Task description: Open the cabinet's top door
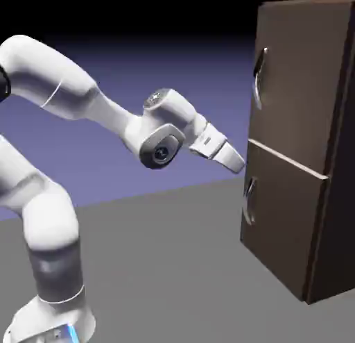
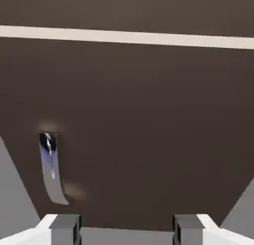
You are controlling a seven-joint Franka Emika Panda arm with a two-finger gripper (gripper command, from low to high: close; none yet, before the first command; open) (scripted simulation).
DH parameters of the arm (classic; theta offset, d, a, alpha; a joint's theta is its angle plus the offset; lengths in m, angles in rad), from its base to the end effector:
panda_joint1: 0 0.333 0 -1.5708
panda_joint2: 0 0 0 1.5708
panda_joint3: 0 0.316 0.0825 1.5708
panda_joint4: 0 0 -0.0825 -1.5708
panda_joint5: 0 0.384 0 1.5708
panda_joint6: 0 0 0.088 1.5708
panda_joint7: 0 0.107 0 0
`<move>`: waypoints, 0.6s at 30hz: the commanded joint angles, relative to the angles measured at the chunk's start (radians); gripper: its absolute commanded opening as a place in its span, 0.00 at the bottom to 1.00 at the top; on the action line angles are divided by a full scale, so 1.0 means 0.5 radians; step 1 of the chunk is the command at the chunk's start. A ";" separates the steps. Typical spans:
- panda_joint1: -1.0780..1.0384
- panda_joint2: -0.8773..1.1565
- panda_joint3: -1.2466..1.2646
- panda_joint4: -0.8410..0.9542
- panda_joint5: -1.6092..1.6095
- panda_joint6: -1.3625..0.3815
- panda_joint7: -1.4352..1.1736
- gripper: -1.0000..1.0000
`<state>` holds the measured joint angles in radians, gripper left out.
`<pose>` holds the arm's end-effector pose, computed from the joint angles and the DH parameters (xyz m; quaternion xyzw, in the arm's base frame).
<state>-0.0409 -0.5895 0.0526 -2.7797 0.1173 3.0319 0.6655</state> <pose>0.3917 -0.0035 0.4796 -0.8475 0.3387 -0.3803 0.1493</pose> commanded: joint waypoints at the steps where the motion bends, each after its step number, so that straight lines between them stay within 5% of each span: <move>1: -0.039 -0.014 0.039 0.023 0.087 -0.004 -0.056 0.50; 18: -0.706 -0.260 0.702 0.405 1.566 -0.068 -1.008 0.50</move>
<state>-0.3937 -0.7196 0.4035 -2.5773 0.9003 2.9980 0.1616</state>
